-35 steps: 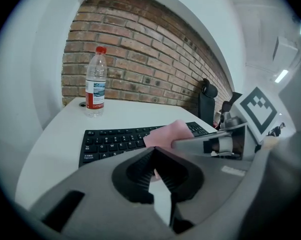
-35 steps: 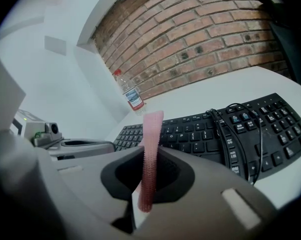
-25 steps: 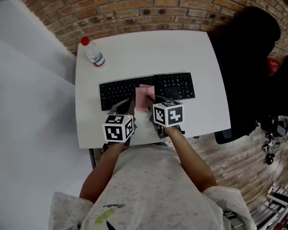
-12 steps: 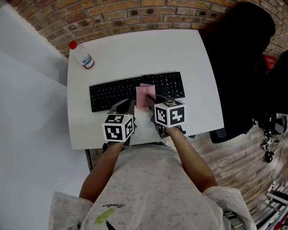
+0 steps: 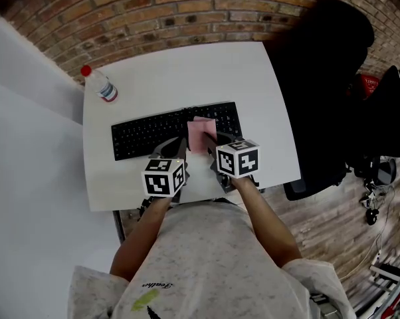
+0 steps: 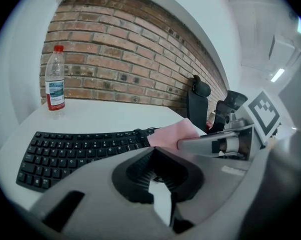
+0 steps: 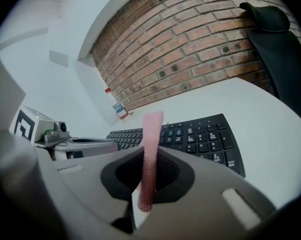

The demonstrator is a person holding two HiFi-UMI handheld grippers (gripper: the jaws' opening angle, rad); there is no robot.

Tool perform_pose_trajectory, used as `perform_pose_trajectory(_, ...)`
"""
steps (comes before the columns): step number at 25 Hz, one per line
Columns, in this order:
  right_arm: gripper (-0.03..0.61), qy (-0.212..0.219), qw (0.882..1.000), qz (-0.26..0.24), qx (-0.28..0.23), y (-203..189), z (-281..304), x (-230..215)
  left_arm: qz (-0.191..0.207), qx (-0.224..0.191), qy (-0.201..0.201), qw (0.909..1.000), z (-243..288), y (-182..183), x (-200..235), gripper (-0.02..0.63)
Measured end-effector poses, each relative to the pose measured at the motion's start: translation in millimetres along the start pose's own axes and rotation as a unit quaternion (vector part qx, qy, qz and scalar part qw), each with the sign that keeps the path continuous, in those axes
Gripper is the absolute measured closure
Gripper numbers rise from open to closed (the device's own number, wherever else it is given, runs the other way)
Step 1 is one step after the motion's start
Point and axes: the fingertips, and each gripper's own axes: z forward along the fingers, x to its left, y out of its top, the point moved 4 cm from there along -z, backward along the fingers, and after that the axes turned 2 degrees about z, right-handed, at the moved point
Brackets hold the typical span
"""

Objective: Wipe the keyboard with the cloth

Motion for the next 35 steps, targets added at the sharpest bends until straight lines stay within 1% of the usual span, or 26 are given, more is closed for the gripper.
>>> perform_pose_trajectory(16, 0.56, -0.012, 1.0, 0.021, -0.008, 8, -35, -72, 0.007, 0.002, 0.004, 1.0, 41, 8, -44, 0.62)
perform_pose_trajectory(28, 0.56, -0.036, 0.999, 0.026, -0.015, 16, -60, -118, 0.01, 0.001, 0.002, 1.0, 62, 19, -65, 0.62)
perform_pose_trajectory(31, 0.56, -0.039, 0.999, 0.015, -0.017, 21, -63, -116, 0.012, 0.0, 0.0, 0.9999, 62, 22, -66, 0.62)
perform_pose_trajectory(35, 0.56, -0.034, 0.999, -0.028, -0.025, 35, -65, -97, 0.013, -0.003, 0.0, 0.9999, 54, 26, -61, 0.62)
